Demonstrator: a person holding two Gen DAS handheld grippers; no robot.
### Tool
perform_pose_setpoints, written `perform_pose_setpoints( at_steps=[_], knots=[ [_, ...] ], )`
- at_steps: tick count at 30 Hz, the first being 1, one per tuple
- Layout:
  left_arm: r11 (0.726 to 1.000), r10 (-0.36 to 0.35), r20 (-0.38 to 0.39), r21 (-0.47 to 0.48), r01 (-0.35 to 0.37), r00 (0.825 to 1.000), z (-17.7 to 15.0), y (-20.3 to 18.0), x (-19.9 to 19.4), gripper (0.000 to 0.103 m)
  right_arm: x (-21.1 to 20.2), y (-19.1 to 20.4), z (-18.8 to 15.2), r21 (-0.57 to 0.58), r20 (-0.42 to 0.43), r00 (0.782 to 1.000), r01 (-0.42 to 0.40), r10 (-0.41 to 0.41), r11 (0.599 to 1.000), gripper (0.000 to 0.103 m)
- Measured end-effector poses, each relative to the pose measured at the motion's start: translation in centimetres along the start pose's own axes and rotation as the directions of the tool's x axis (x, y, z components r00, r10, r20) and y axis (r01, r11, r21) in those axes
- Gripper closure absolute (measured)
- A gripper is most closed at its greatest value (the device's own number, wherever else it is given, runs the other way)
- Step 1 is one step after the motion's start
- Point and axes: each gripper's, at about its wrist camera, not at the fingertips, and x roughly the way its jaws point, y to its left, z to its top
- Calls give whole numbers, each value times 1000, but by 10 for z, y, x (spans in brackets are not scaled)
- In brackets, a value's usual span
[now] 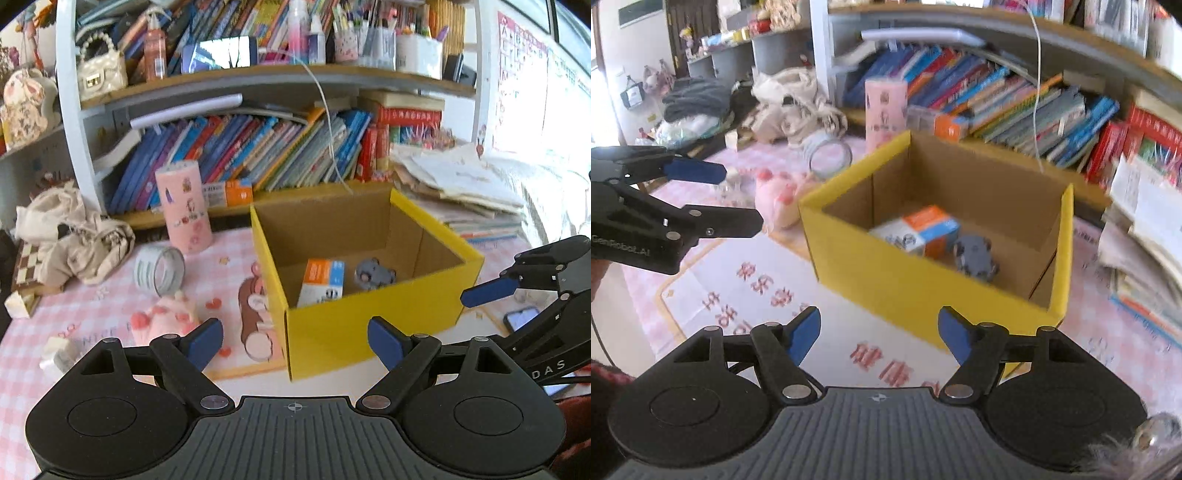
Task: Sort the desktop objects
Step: 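Raise both open grippers up out of the yellow box, then move the left gripper toward the white charger plug while the right approaches the pink plush pig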
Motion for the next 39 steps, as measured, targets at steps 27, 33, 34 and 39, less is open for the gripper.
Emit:
perform_pose_setpoints(
  at_steps=[27,33,34,39],
  knots=[
    [999,-34,-145,0,34,989,-42,37,10,15,55,75,-12,-91,-101,992,70,-79,993,37],
    [995,-79,-156,42,86,985,-43,63,10,15,65,104,1,-70,-108,989,95,-102,993,37],
    [994,-86,-158,49,95,984,-43,67,10,15,67,109,3,-67,-109,988,99,-106,993,37],
    [988,-120,-166,78,135,979,-45,89,10,15,77,130,13,-48,-116,985,123,-127,991,37]
  ],
)
